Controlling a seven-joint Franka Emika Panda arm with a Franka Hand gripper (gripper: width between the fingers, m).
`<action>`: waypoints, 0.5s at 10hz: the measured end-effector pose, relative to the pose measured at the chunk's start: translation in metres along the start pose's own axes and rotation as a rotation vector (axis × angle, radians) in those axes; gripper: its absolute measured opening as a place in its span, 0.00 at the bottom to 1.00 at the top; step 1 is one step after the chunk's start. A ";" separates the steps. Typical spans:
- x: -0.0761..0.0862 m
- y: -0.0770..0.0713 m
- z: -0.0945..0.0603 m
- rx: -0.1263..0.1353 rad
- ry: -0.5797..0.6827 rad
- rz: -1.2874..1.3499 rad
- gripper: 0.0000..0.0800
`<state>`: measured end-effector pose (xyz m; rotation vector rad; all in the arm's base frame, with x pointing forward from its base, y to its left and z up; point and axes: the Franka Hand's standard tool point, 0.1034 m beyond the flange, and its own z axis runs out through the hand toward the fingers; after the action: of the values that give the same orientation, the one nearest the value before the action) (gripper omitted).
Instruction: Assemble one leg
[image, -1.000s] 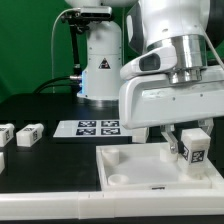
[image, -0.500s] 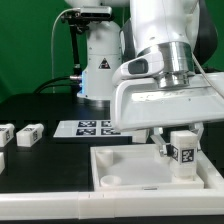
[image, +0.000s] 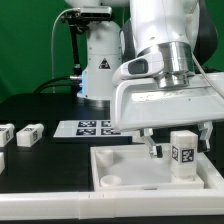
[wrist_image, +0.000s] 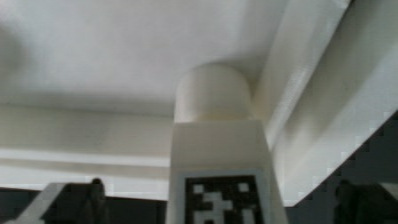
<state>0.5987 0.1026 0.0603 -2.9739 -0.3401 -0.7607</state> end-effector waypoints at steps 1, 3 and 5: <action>0.000 0.000 0.000 0.000 0.000 0.000 0.81; 0.000 0.000 0.000 0.000 0.000 0.000 0.81; 0.000 0.000 0.000 0.000 0.000 0.000 0.81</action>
Offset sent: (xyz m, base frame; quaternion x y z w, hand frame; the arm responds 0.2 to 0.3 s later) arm 0.0000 0.0000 0.0000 0.0000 0.0000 0.0000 1.0000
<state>0.5987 0.1025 0.0602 -2.9739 -0.3401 -0.7607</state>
